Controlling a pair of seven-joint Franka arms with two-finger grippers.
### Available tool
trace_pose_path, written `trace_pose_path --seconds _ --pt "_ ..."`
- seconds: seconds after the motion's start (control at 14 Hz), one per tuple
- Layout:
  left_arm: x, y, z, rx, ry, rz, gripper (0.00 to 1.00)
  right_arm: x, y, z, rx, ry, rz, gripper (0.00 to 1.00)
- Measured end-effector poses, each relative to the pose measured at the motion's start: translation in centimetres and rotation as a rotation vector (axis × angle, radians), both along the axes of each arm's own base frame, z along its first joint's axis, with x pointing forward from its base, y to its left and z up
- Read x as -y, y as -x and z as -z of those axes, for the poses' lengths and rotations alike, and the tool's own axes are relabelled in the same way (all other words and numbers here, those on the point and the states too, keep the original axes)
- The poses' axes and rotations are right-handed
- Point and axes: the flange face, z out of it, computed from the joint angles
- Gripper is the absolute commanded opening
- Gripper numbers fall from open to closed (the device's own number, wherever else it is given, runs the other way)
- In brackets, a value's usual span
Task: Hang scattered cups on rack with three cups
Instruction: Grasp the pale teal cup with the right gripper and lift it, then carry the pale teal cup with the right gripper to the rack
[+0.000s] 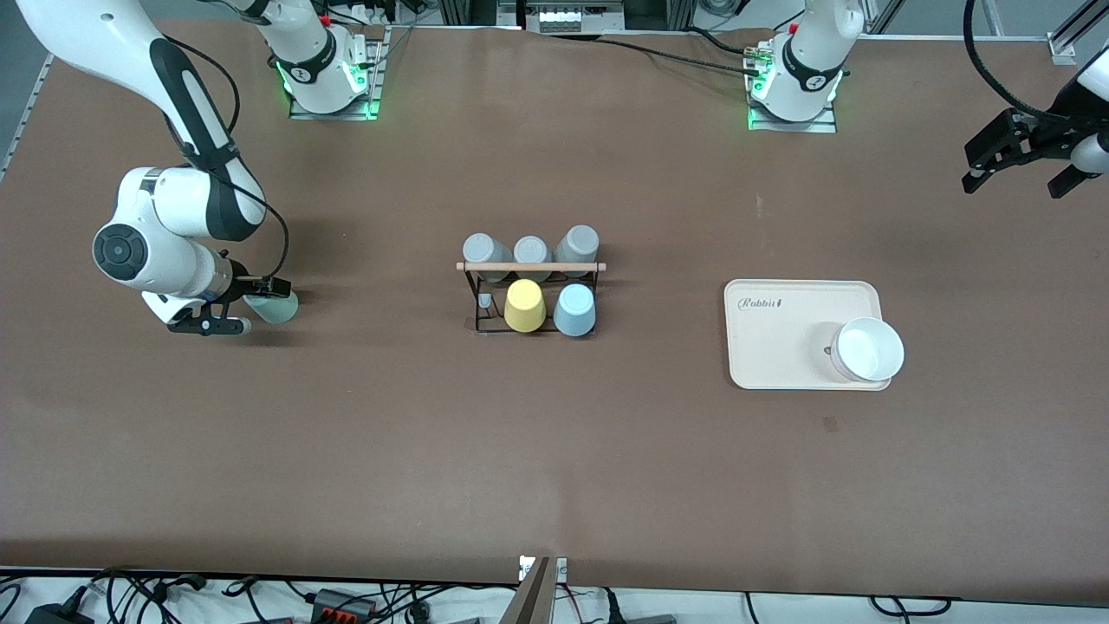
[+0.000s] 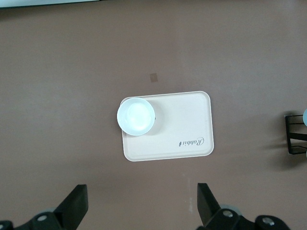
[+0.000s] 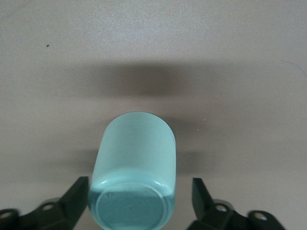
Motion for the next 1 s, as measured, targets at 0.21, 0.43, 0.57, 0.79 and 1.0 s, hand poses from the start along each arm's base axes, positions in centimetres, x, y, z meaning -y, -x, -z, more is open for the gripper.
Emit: trace_pose_path --seconds 0.21,0.43,0.57,0.79,1.0 --pt "0.0 0.0 0.0 0.001 0.000 -0.001 1.00 -0.1 -0.1 -0.4 0.008 -0.001 -0.003 0.35" --pt "-0.1 -0.1 -0.1 0.012 0.000 -0.002 1.00 -0.7 -1.0 -1.4 0.040 -0.003 -0.016 0.30" --pt "-0.1 -0.1 -0.1 0.013 0.000 -0.003 1.00 -2.6 -2.9 -4.0 0.086 -0.013 -0.049 0.30" --pt "-0.1 -0.1 -0.1 0.013 0.000 -0.003 1.00 -7.7 -6.7 -10.9 0.103 -0.039 -0.126 0.28" --pt "-0.2 -0.1 -0.1 0.013 0.000 -0.005 1.00 -12.2 -9.4 -18.1 0.099 -0.064 -0.189 0.28"
